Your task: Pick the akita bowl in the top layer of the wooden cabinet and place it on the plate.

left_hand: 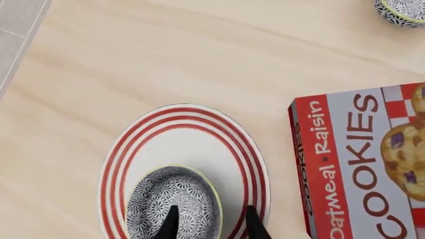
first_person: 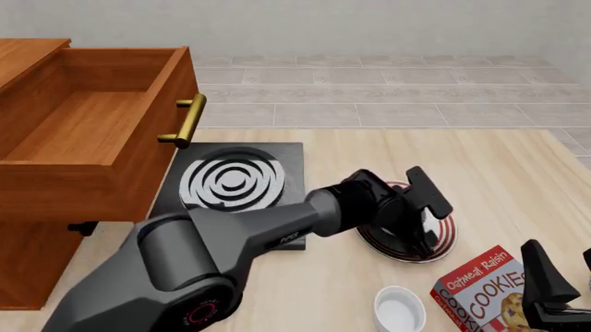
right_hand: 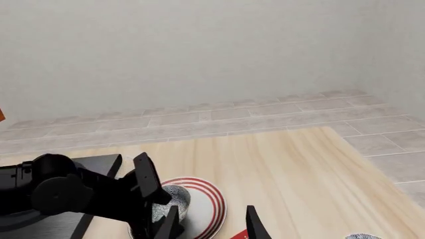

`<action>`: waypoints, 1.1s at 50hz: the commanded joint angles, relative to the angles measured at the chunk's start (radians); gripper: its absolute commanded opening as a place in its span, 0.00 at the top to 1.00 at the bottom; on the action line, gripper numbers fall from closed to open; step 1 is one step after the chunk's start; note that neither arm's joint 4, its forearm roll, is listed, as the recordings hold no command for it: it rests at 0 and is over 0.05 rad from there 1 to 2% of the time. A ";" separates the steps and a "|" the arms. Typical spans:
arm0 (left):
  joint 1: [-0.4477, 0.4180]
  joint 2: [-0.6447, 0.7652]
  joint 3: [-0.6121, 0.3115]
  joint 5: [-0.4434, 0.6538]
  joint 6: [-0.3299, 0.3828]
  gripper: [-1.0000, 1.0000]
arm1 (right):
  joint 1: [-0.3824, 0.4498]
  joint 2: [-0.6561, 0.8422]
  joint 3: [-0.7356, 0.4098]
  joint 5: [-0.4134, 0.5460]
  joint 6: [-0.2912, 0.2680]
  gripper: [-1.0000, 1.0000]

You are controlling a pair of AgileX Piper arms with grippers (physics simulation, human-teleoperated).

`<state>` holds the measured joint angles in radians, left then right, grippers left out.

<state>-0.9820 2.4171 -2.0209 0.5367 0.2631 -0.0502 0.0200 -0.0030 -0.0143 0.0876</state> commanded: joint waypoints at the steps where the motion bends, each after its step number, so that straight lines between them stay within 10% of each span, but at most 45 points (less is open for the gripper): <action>1: -0.008 0.006 -0.025 0.022 -0.016 0.00 | 0.000 0.000 0.000 -0.001 -0.001 0.00; 55: -0.006 -0.103 -0.004 0.052 0.023 0.00 | 0.009 -0.018 -0.003 0.009 -0.022 0.00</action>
<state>-0.9931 2.3369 -2.0354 0.5869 0.2764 -0.0436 0.0022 -0.0048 -0.0032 0.0707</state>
